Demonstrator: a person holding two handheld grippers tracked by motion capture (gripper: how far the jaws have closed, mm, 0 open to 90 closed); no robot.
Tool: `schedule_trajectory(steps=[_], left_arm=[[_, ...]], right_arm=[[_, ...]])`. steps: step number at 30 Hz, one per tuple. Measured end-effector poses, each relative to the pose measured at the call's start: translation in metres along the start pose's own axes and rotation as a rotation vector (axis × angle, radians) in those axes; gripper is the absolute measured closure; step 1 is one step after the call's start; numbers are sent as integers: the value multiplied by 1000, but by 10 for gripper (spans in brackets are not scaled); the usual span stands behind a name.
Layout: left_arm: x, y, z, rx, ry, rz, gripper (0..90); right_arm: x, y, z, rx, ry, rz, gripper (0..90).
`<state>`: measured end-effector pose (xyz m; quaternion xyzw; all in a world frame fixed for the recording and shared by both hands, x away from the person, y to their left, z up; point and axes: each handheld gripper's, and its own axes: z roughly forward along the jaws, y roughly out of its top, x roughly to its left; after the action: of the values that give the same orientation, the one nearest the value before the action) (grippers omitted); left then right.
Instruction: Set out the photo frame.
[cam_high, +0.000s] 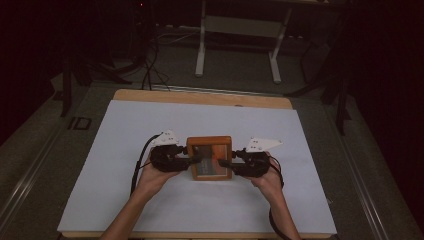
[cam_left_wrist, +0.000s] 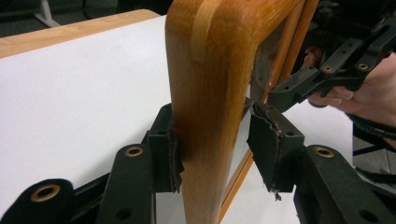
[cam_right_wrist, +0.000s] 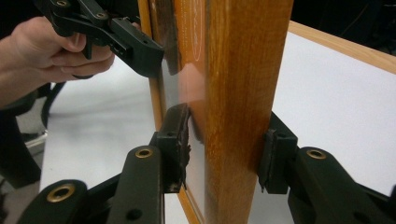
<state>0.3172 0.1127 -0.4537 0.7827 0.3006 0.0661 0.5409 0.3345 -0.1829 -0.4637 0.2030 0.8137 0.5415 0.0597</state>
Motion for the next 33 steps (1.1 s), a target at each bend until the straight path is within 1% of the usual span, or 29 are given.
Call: schedule_trajectory(steps=[2,4,8,12,26,33], left_arm=[[0,0,-1,-2,-1,-4,564],[0,0,-3,-1,-1,-5,568],[1,0,-5,-1,-5,-5,575],[3,0,-8,0,-9,5,585],[8,0,-13,13,-19,23,607],[14,-3,-11,22,-26,12,606]], right_arm=[[0,0,1,-4,7,6,594],[0,-1,3,-9,17,23,592],[0,-1,4,-9,23,31,588],[0,-1,7,-16,31,43,584],[0,-2,15,-6,36,72,566],[0,-4,19,3,27,82,565]])
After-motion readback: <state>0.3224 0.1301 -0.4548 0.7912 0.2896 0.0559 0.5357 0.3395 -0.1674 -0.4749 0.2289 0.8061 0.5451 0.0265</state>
